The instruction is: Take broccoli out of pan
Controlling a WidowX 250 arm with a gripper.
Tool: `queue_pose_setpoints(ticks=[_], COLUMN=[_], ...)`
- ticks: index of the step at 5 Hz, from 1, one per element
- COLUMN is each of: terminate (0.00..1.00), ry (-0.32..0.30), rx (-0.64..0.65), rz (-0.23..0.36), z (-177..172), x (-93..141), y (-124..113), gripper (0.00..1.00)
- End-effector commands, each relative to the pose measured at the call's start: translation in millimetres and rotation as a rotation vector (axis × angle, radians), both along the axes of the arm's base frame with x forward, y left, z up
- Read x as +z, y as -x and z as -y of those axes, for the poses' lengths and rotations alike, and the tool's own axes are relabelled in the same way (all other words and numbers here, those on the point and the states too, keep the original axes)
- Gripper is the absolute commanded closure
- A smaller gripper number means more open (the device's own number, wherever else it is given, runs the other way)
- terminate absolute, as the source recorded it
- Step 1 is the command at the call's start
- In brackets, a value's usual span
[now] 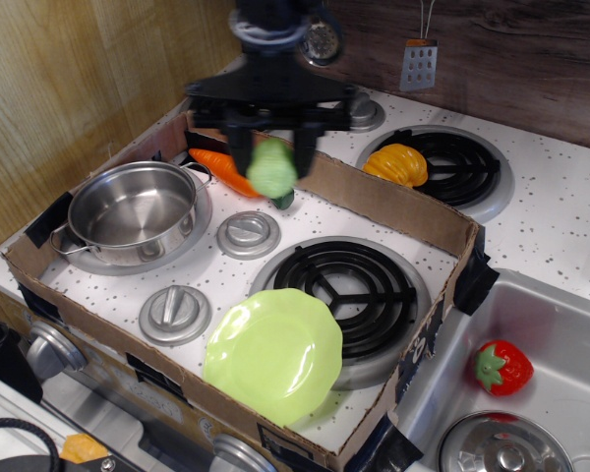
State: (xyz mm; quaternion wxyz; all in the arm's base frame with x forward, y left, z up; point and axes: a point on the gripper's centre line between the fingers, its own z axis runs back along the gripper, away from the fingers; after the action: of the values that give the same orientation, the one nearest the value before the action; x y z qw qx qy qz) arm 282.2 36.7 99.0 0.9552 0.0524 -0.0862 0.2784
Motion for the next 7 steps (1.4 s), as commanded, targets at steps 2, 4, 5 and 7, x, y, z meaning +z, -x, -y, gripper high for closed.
queue_pose_setpoints(ticks=[2, 4, 5, 7], terminate=[0.0, 0.0, 0.0, 0.0], ry=[0.08, 0.105, 0.086, 0.055], rx=[-0.077, -0.077, -0.107, -0.092], rz=[0.122, 0.145, 0.16, 0.148], z=[14, 11, 12, 17], x=[-30, -45, -44, -23], y=[-49, -54, -56, -56], gripper=[1.0, 1.0, 0.0, 0.0])
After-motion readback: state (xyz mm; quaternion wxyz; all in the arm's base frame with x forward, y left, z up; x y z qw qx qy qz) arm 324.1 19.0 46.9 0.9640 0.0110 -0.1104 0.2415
